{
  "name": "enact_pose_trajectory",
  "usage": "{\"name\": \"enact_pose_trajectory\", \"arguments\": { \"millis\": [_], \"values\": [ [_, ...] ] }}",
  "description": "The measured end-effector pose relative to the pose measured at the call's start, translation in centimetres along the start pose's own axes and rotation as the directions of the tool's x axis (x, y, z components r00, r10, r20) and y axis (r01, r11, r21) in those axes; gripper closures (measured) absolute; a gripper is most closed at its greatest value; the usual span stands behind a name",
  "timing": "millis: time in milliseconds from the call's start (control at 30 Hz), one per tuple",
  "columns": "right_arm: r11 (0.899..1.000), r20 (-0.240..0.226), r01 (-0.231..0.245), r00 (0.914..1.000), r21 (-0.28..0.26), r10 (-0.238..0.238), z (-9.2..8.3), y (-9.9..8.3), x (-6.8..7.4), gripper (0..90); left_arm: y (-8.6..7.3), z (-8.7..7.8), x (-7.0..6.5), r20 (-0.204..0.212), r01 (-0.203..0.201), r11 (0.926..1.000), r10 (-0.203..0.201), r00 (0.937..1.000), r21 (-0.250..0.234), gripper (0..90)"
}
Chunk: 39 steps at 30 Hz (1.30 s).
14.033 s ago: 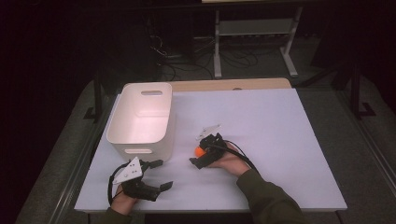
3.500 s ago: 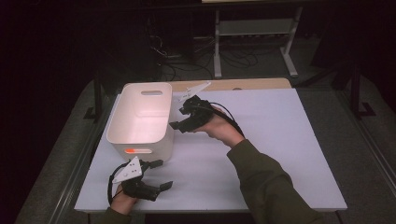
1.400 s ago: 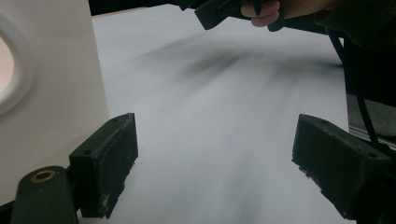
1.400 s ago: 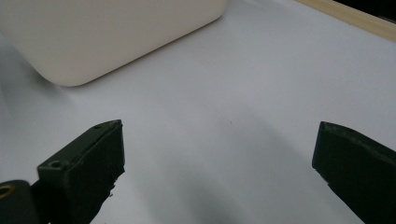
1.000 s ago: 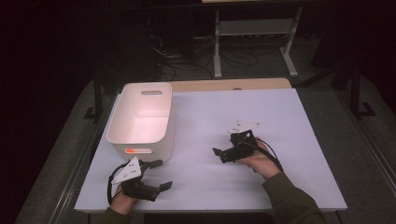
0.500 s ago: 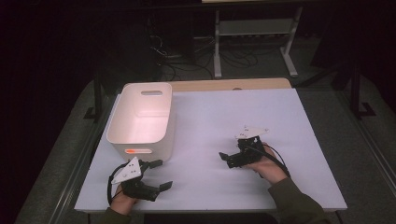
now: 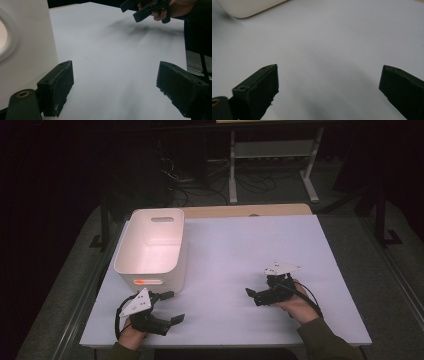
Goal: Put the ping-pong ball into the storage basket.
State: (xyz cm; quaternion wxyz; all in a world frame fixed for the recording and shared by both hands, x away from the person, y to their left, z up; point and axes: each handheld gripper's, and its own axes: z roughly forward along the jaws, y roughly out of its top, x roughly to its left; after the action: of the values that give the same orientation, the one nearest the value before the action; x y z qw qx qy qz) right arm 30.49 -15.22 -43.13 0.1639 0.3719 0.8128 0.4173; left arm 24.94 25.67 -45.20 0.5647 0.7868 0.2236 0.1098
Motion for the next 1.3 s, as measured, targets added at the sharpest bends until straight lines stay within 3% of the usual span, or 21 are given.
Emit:
{"name": "enact_pose_trajectory", "arguments": {
  "millis": [733, 1133, 1300],
  "values": [
    [0.997, 0.044, -0.083, 0.9956, -0.003, 0.083, -2.8, -3.8, -0.8, 2.0, 0.0, 0.0, 0.0, 0.000, -0.004, 1.0000, 0.004, 1.0000, 0.003, 13.8],
    [0.995, 0.059, -0.099, 0.9933, 0.001, 0.099, -3.5, -4.8, -1.0, 2.1, 0.0, 0.0, 0.0, 0.001, 0.002, 1.0000, -0.002, 1.0000, 0.004, 13.8],
    [0.996, 0.072, -0.084, 0.9939, 0.018, 0.083, -3.3, -4.8, -1.0, 2.1, 0.0, 0.0, 0.0, 0.000, 0.001, 1.0000, -0.001, 1.0000, 0.005, 13.8]
  ]
}}
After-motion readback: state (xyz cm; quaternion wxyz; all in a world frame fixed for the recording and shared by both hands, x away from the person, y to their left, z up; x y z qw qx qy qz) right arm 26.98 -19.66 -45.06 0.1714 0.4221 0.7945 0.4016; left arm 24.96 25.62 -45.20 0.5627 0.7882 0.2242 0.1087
